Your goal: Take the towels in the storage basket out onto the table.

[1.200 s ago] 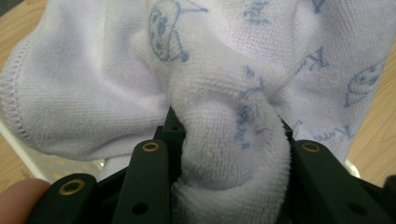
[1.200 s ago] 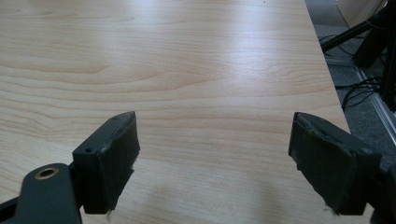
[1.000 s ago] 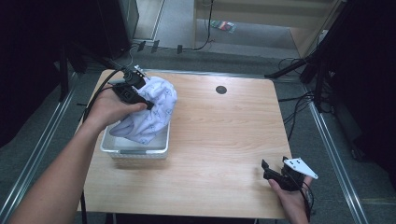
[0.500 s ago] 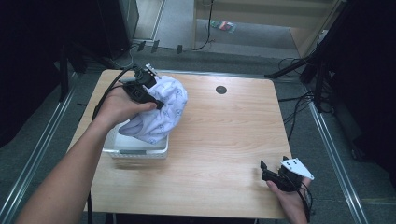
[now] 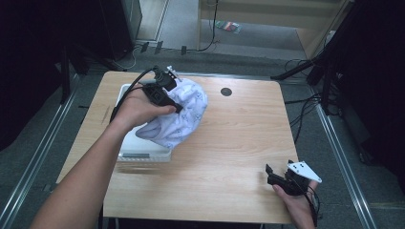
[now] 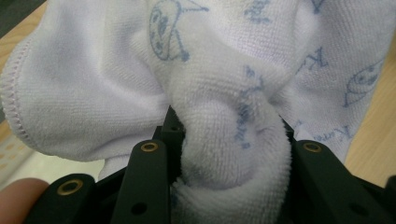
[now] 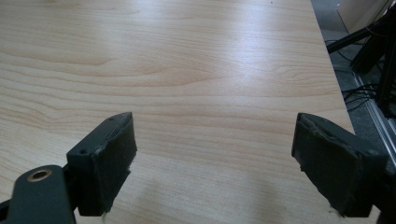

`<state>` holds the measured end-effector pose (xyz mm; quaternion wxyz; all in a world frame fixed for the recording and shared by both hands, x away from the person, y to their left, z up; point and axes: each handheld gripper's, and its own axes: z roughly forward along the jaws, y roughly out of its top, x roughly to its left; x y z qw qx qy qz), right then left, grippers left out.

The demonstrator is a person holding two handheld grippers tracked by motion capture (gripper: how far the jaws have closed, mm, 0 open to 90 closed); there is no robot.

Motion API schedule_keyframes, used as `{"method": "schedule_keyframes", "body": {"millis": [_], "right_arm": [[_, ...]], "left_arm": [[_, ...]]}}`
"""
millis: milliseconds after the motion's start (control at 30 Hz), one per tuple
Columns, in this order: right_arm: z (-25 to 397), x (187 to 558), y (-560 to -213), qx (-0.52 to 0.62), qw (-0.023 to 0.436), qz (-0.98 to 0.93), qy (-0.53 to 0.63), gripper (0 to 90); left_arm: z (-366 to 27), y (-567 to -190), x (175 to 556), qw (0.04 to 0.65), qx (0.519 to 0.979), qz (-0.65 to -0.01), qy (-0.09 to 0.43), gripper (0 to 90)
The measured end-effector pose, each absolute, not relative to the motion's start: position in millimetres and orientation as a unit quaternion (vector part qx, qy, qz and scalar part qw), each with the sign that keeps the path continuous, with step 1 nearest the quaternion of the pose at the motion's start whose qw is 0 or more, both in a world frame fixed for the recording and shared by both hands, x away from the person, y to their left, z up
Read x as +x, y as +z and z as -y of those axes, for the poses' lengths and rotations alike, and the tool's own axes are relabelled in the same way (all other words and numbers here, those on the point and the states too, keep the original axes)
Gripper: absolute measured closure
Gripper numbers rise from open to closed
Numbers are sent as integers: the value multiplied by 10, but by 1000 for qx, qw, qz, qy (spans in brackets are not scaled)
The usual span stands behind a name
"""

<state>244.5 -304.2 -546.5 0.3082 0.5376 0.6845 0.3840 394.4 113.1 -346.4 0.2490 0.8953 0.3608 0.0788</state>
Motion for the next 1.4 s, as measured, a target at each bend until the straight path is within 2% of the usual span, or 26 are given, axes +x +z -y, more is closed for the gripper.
{"method": "schedule_keyframes", "body": {"millis": [800,1400], "right_arm": [[3064,2454,-5465,541,299,-682,391,141],[3080,2454,-5463,541,294,-681,396,141]], "left_arm": [[-470,-3657,3960,240,916,-315,64,624],[-92,-3962,4003,241,923,-294,57,608]]}}
